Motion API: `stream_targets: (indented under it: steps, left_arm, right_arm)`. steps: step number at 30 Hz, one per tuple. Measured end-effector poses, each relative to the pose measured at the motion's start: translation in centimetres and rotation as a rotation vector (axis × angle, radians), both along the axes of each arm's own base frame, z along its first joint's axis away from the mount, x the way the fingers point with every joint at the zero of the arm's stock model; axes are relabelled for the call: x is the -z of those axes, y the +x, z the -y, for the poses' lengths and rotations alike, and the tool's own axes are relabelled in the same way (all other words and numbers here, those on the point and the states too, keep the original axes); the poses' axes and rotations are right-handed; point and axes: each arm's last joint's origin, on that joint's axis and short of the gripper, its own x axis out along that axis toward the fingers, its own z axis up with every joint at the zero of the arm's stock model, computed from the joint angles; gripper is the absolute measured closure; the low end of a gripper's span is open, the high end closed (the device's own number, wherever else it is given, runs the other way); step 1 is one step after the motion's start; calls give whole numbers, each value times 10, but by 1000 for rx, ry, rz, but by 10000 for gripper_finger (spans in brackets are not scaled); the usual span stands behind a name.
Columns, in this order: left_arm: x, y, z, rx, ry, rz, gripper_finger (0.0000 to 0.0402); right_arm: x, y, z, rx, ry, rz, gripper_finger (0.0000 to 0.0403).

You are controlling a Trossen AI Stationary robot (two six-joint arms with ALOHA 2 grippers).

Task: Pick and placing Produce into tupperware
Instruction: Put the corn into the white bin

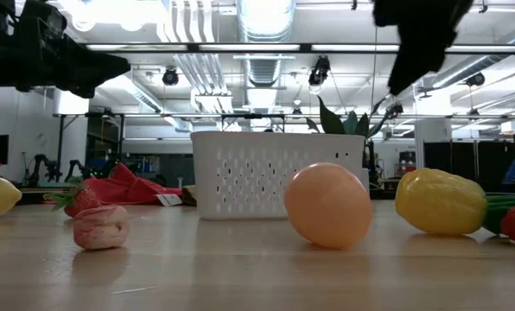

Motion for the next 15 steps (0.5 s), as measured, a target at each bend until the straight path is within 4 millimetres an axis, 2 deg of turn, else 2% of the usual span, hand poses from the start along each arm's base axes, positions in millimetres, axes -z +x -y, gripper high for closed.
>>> stream_targets:
  steps: [8, 15]
  left_arm:
    - [0, 0, 0, 0, 0, 4, 322]
    - [0, 0, 0, 1, 0, 4, 322]
  right_arm:
    - [-6, -20, -40, 41, 160, 61, 282]
    - [5, -26, -74, 126, 268, 25, 289]
